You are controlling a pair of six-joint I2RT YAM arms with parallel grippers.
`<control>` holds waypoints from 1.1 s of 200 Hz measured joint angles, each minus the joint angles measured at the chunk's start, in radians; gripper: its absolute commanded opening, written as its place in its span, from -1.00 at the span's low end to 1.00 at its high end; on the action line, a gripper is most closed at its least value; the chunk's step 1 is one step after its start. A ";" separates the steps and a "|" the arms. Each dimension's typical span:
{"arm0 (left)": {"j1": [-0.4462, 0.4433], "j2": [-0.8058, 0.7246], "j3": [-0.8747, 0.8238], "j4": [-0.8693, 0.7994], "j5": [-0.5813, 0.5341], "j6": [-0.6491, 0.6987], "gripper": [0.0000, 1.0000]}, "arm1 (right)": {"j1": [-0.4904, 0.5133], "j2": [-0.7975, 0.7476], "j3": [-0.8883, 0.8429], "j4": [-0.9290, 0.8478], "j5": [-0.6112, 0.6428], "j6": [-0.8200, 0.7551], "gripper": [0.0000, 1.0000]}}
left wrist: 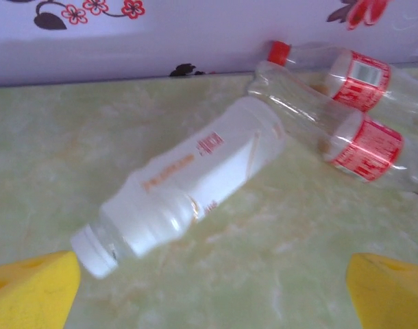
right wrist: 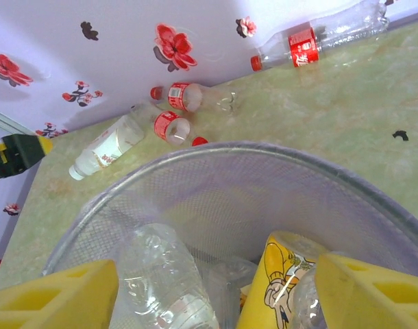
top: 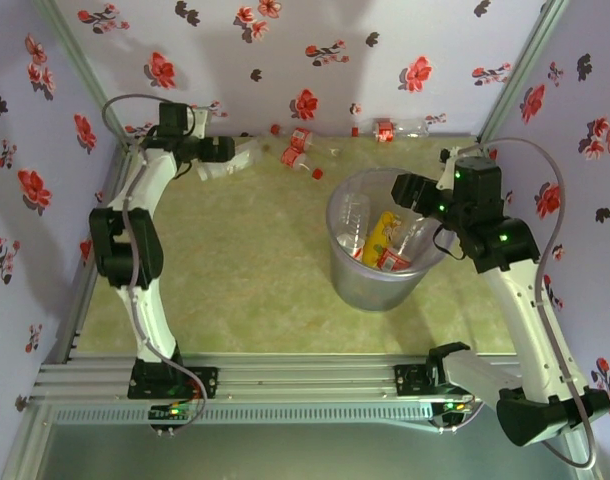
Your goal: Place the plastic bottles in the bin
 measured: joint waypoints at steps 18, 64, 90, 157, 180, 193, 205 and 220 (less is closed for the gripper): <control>0.018 0.084 0.082 -0.056 0.018 0.027 0.99 | 0.000 0.000 0.002 -0.002 0.000 -0.002 0.61; 0.045 0.352 0.411 -0.154 0.046 0.079 1.00 | -0.005 0.001 0.002 -0.027 0.000 -0.003 0.61; 0.049 0.406 0.432 -0.194 0.057 0.092 0.99 | -0.005 0.008 0.002 -0.027 0.000 -0.003 0.61; 0.049 0.446 0.436 -0.258 0.109 0.105 0.79 | -0.005 0.011 0.002 -0.031 0.001 -0.003 0.62; 0.049 0.446 0.436 -0.283 0.117 0.124 0.64 | -0.005 0.009 -0.003 -0.031 0.001 -0.003 0.62; 0.046 0.446 0.436 -0.292 0.116 0.135 0.63 | -0.005 0.005 -0.010 -0.031 0.001 -0.003 0.62; 0.042 0.446 0.436 -0.302 0.107 0.145 0.63 | -0.005 0.004 -0.012 -0.031 0.001 -0.003 0.62; 0.034 0.446 0.436 -0.323 0.087 0.159 0.64 | -0.005 0.002 -0.014 -0.031 0.002 -0.003 0.62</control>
